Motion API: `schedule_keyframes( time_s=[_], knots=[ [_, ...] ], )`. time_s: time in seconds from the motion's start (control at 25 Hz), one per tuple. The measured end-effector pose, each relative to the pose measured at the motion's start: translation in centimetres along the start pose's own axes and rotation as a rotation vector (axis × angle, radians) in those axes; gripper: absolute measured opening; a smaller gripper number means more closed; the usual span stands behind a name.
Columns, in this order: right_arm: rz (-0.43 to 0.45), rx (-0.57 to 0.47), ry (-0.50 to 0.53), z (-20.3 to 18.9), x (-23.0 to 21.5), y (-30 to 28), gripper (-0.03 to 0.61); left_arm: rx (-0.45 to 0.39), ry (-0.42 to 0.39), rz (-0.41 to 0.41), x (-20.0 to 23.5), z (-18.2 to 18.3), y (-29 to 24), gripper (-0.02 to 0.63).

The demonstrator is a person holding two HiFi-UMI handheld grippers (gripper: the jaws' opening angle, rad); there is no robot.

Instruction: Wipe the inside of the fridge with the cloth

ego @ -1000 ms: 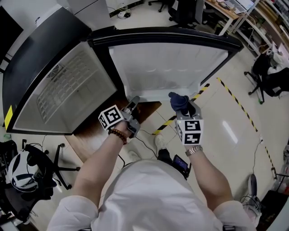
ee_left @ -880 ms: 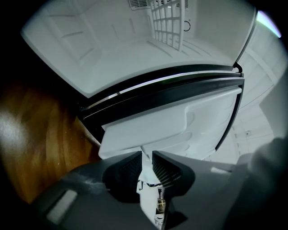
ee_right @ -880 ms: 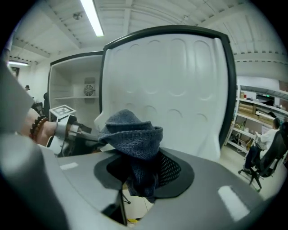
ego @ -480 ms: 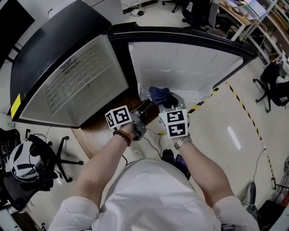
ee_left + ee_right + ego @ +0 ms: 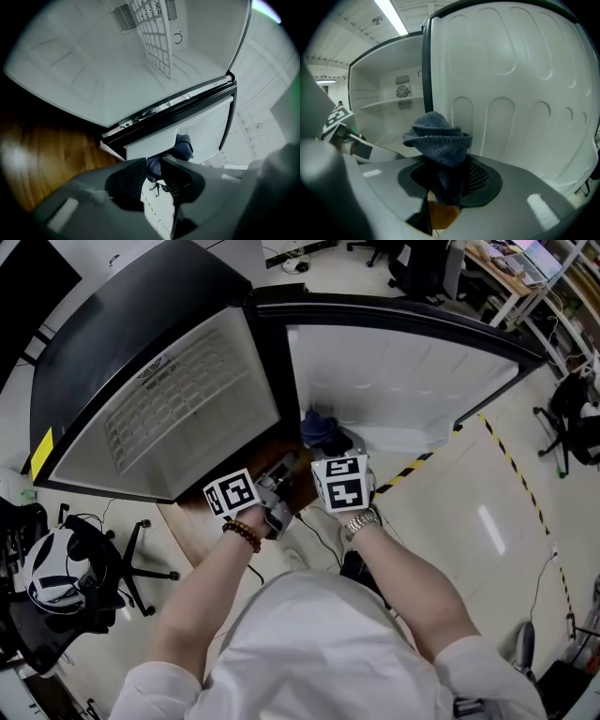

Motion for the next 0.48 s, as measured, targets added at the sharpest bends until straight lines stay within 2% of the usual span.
schedule_keyframes(
  time_s=[0.48],
  knots=[
    [-0.098, 0.026, -0.042, -1.3, -3.2, 0.9, 0.138, 0.012, -0.013, -0.024, -0.2, 0.4, -0.1, 0.100]
  ],
)
Point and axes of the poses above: the fingertips, and each gripper's own axes: y backward along the fingers, x to its left, z out of its top, the point moved 8 cm from there along y, backward along the fingers, and after that the axes turned 5 degrees about -y, right-handed, at the moved point
